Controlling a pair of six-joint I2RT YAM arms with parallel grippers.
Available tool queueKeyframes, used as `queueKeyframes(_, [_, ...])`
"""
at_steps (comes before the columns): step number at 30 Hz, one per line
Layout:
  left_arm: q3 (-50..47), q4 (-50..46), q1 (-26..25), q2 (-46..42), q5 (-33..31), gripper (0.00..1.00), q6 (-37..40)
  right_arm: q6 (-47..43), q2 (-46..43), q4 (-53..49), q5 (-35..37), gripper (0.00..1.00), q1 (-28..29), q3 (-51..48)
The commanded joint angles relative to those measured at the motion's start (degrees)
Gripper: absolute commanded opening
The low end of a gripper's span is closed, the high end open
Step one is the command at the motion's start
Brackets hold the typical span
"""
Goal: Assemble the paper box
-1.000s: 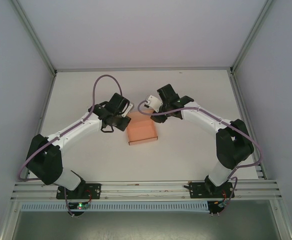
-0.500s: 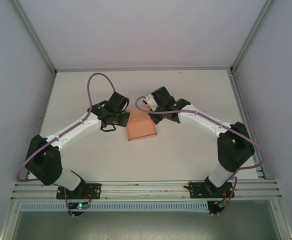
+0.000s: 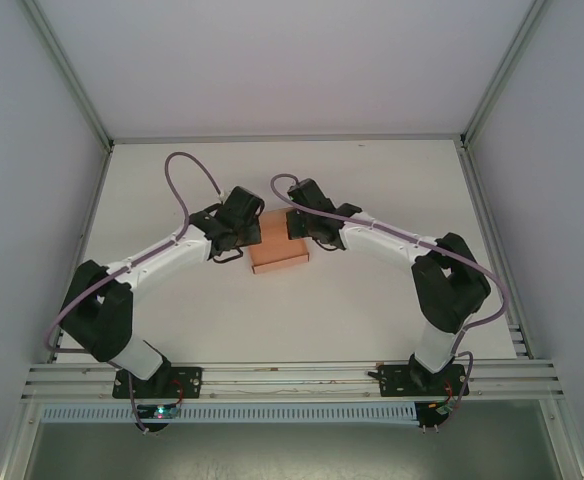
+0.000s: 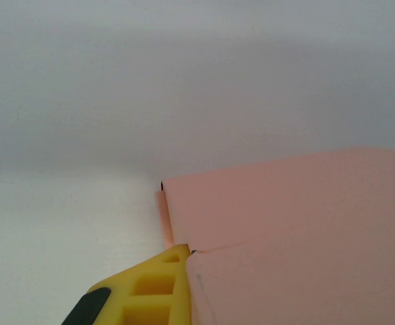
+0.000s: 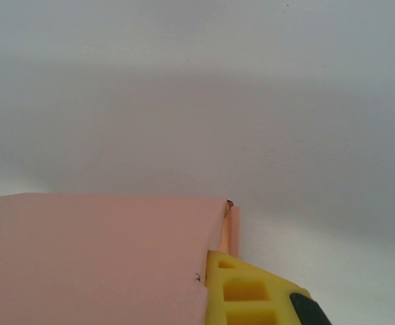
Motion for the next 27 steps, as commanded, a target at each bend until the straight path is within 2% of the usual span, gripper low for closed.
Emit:
queueKeyframes(1, [1.22,4.76,-1.77,1.89,1.14,0.0,-4.66,3.84,-0.69,6.26,-2.84,0.02,2.41,-0.02])
queueKeyframes(10, [-2.19,7.78,-3.14,2.4,2.13,0.0,-6.94,1.83,-5.04,11.32,2.74,0.02,4.24,-8.85])
queueKeyframes(15, [-4.88,6.67,-5.78,-0.25,0.34,0.01,-3.42,-1.19,-8.21,15.8,7.88,0.03,5.82,-14.64])
queueKeyframes(18, [-7.71,6.92,-6.41,-2.87,0.87,0.08,-2.55,-2.87,-10.27,18.87,11.12,0.03,6.51,-19.71])
queueKeyframes(25, [-12.43,7.54,-7.1,-7.92,4.23,0.32,-1.89,-4.62,-13.5,28.18,15.34,0.03,9.03,-31.69])
queueKeyframes(26, [-12.48,7.01,-7.35,-8.71,4.02,0.38,-1.87,-4.75,-13.94,29.19,16.23,0.03,9.55,-32.94])
queueKeyframes(27, [-12.68,6.5,-7.55,-9.45,3.88,0.51,-1.79,-4.95,-14.3,30.15,17.07,0.03,10.09,-34.03])
